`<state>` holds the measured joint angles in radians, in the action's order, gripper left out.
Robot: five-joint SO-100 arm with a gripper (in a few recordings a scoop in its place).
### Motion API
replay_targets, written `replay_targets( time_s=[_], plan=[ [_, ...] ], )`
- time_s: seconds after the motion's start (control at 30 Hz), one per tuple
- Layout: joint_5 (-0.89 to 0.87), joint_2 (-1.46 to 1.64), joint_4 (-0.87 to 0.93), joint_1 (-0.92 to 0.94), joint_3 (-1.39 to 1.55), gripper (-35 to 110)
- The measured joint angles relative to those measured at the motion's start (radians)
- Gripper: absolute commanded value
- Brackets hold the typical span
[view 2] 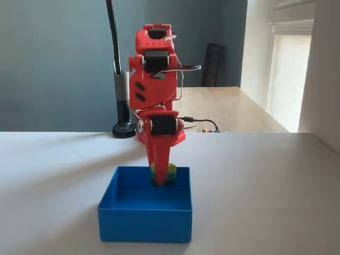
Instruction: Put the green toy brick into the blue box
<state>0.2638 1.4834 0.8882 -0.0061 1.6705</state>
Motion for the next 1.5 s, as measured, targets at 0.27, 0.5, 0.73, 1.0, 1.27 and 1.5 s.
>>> replay_targets(
  time_s=[0.27, 0.5, 0.73, 1.0, 1.27, 1.5],
  plan=[
    [-0.034, 0.000, -0.003, 0.000, 0.000, 19],
    [-0.025, 0.000, -0.003, 0.000, -0.002, 14],
    [-0.009, 0.000, 0.005, 0.000, -0.071, 0],
    [-0.008, 0.003, 0.023, -0.026, -0.104, 0],
    [-0.071, 0.179, 0.035, -0.060, -0.104, 0],
    [-0.166, 0.434, 0.029, -0.092, 0.084, 0]
  ],
)
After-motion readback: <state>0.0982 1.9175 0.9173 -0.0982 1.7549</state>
